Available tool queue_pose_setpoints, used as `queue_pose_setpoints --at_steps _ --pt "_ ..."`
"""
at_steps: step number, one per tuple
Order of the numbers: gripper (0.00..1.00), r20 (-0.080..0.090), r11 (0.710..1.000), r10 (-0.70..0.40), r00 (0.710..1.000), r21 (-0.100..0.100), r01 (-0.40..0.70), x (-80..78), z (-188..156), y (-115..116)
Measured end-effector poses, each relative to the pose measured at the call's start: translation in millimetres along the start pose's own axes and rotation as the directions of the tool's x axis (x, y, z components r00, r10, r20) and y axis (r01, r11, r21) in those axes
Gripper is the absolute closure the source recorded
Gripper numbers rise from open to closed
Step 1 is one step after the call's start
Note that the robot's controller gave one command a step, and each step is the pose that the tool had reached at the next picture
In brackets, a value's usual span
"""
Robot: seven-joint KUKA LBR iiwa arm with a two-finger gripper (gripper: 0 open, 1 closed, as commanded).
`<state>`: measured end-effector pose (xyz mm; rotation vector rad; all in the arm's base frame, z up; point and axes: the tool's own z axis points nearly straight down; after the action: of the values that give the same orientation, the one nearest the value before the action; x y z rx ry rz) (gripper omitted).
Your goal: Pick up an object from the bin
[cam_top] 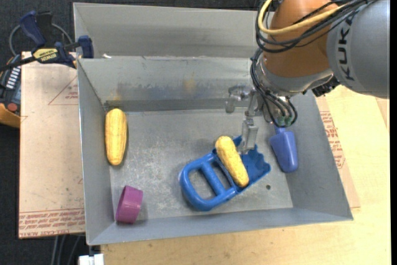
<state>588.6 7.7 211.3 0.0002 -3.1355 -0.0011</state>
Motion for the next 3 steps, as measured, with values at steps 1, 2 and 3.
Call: queue_pose_setpoints --at_steps 1,2,3 --pt "0.00 0.008 1.000 0.000 1.000 0.000 0.000 -1.4 -5.0 0.0" --pt "0.00 0.005 0.999 -0.048 0.999 -0.001 0.048 35.6 126.2 71.9" --pt "0.00 0.007 0.899 0.438 0.899 -0.004 -0.438 40.0 61.2 19.7"
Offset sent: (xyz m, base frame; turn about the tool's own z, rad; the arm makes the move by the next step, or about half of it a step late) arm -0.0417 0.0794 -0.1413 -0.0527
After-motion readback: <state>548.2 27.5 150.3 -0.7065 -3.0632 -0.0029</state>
